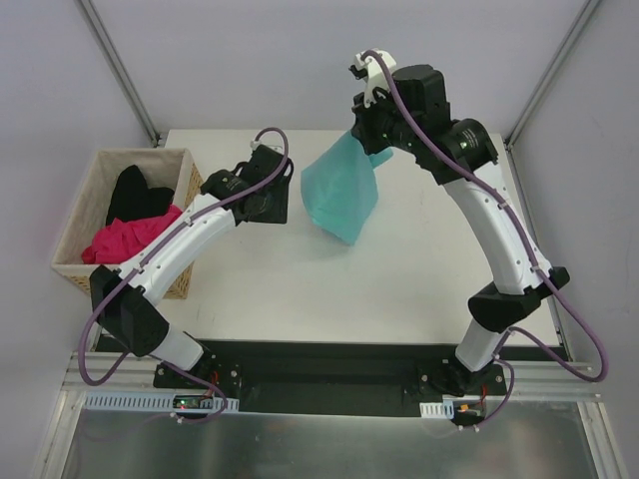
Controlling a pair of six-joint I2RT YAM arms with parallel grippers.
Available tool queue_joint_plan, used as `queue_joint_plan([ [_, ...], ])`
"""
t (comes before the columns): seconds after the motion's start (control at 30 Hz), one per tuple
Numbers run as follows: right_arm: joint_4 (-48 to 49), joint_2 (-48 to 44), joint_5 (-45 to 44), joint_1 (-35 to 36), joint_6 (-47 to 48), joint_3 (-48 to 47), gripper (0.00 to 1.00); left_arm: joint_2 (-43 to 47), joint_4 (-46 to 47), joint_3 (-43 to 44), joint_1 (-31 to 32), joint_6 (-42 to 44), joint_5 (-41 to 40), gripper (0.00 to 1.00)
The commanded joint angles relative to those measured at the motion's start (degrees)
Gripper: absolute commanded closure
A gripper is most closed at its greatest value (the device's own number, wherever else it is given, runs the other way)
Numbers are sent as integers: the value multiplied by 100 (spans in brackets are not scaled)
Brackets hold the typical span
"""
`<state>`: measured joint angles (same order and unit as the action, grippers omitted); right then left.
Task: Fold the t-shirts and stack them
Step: Flatten out the tshirt
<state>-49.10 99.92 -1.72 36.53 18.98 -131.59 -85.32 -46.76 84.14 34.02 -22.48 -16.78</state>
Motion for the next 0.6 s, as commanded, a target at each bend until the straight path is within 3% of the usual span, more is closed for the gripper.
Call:
queue_joint_plan([
  [0.0, 419, -552, 101, 275, 185, -192, 99, -143, 27, 261, -71, 121, 87, 48],
  [0.2, 489, -737, 646, 433, 35, 335, 99, -327, 18, 471, -62, 147, 96, 49],
  [0.33, 472, -912, 533, 521, 62, 853, 99, -336, 18, 551, -62, 112, -44, 49],
  [0.37, 437, -948, 462, 530, 70, 1046, 91, -310, 27, 568, -62, 77, -89, 49],
  [0.43, 445, -1044, 261, 521, 114, 1205, 64, -275, 44, 577, -71, 42, -159, 49],
  [0.47, 454, -1071, 225, 521, 132, 1258, 31, -266, 36, 586, -80, 25, -203, 49],
  [0.53, 472, -1124, 24, 522, 184, 1320, 10, -266, 62, 604, -88, 24, -203, 48],
  [0.57, 498, -1124, -21, 521, 228, 1320, 8, -283, 53, 621, -97, 24, -186, 48],
])
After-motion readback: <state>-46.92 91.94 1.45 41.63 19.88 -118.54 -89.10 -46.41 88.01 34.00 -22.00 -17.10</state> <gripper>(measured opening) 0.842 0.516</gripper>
